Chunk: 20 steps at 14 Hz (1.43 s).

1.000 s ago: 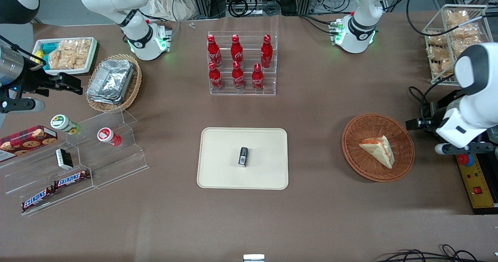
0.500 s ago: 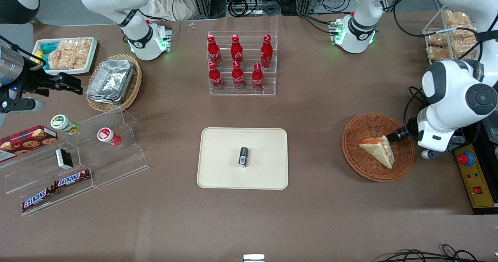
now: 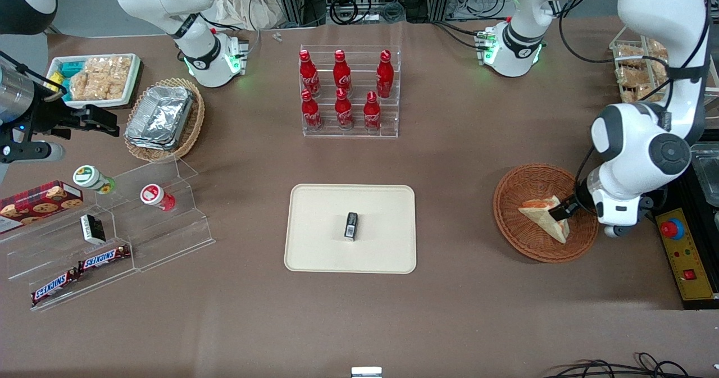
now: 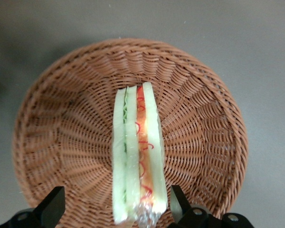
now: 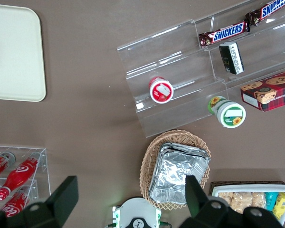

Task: Place sandwich from basket to tray
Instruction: 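Lower the left gripper and close it on the sandwich's wrapped edge, then lift the sandwich out of the basket with the left gripper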

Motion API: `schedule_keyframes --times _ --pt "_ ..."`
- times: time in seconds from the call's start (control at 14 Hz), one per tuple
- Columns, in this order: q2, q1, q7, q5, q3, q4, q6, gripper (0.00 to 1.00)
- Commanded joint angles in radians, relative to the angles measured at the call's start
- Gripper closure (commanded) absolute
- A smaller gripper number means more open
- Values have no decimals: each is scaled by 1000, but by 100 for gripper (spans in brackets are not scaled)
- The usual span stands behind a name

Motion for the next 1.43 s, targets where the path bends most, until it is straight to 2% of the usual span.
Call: schedule_keyframes --times 0.0,0.14,0.21,0.29,0.5,0.57,0.79,1.07,1.21,1.36 --pt "2 -13 -35 -12 3 -70 96 0" --pt "11 -13 -33 -12 3 -105 159 1" --pt "11 -13 -35 -12 3 -108 159 8" --pt "5 -13 -36 -12 3 -107 153 23" --pt "-42 -8 -20 -12 3 -73 42 88" --pt "-59 -7 -15 -12 3 -43 -39 100" --pt "-62 -20 -24 -12 -5 123 -262 100" --pt "-56 -28 -6 -13 -11 472 -636 100" --pt "-61 -30 39 -13 -29 546 -721 100" --pt "-56 -30 50 -15 -72 582 -727 100"
